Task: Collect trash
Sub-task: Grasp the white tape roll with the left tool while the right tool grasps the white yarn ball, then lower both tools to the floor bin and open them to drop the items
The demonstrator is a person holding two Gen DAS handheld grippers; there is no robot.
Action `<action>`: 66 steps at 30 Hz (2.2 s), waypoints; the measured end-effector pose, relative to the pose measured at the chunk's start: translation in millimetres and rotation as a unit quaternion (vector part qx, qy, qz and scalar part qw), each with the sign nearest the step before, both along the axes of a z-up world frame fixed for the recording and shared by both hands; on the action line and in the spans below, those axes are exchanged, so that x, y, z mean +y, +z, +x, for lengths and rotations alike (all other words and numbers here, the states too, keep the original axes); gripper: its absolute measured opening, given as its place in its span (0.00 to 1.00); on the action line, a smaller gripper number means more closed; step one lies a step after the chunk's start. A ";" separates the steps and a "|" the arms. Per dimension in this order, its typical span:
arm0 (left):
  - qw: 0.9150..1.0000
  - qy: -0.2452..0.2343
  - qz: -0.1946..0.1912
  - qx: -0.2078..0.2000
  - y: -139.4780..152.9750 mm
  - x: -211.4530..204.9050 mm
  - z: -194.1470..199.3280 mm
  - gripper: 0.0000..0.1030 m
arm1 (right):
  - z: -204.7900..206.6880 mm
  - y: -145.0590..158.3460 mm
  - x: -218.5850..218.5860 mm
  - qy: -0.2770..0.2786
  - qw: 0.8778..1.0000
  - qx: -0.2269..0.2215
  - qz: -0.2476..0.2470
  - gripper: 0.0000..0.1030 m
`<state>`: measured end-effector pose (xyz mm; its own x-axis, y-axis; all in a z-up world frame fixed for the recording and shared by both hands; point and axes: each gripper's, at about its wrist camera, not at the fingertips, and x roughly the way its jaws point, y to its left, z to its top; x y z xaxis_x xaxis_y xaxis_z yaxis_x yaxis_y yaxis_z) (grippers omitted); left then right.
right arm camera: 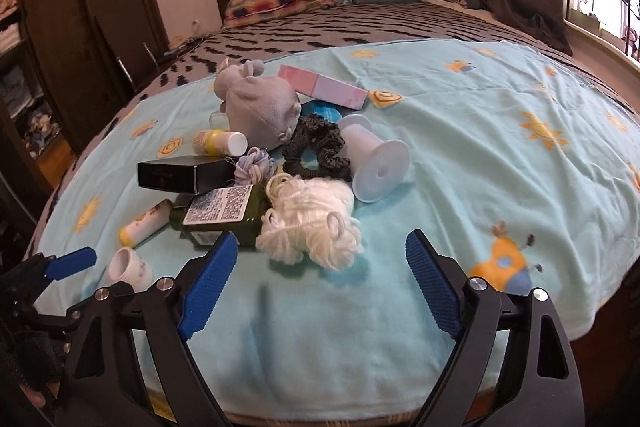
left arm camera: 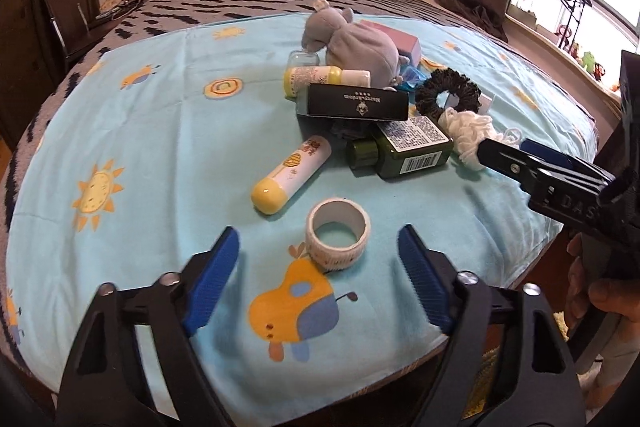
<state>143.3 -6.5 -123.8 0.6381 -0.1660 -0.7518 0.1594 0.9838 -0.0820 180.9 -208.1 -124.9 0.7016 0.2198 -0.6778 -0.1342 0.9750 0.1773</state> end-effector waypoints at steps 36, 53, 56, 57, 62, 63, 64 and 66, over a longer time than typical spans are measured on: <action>0.998 -0.037 -0.047 0.017 -3.1 -3.6 -101.5 0.30 | -127.6 -8.9 -5.5 0.074 0.996 0.040 0.007 0.40; 0.984 -0.068 -0.045 0.159 -107.3 -28.0 -123.1 0.30 | -160.5 -109.2 -3.5 0.079 0.978 0.189 0.038 0.42; 0.978 -0.073 -0.050 0.187 -124.1 -31.0 -119.7 0.30 | -161.2 -125.1 -1.8 0.078 0.974 0.211 0.035 0.42; 0.977 -0.074 -0.050 0.194 -128.4 -31.8 -118.6 0.30 | -161.1 -128.3 -0.5 0.078 0.973 0.215 0.033 0.42; 0.972 -0.087 -0.050 0.214 -139.8 -37.0 -115.5 0.30 | -155.4 -135.2 4.2 0.080 0.971 0.222 0.031 0.44; 0.972 -0.088 -0.050 0.213 -140.4 -38.1 -114.9 0.30 | -154.5 -135.0 5.9 0.081 0.972 0.220 0.031 0.46; 0.972 -0.088 -0.048 0.212 -140.5 -38.5 -114.3 0.32 | -153.1 -134.3 7.8 0.080 0.972 0.218 0.031 0.47; 0.973 -0.085 -0.046 0.211 -141.0 -40.3 -112.5 0.39 | -151.7 -131.2 4.1 0.076 0.973 0.216 0.031 0.60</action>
<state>30.9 -46.7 -264.9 0.2339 -0.3210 -0.9177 0.2525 0.9316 -0.2615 29.1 -204.0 -256.0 0.3115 0.3476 -0.8844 -0.1757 0.9357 0.3059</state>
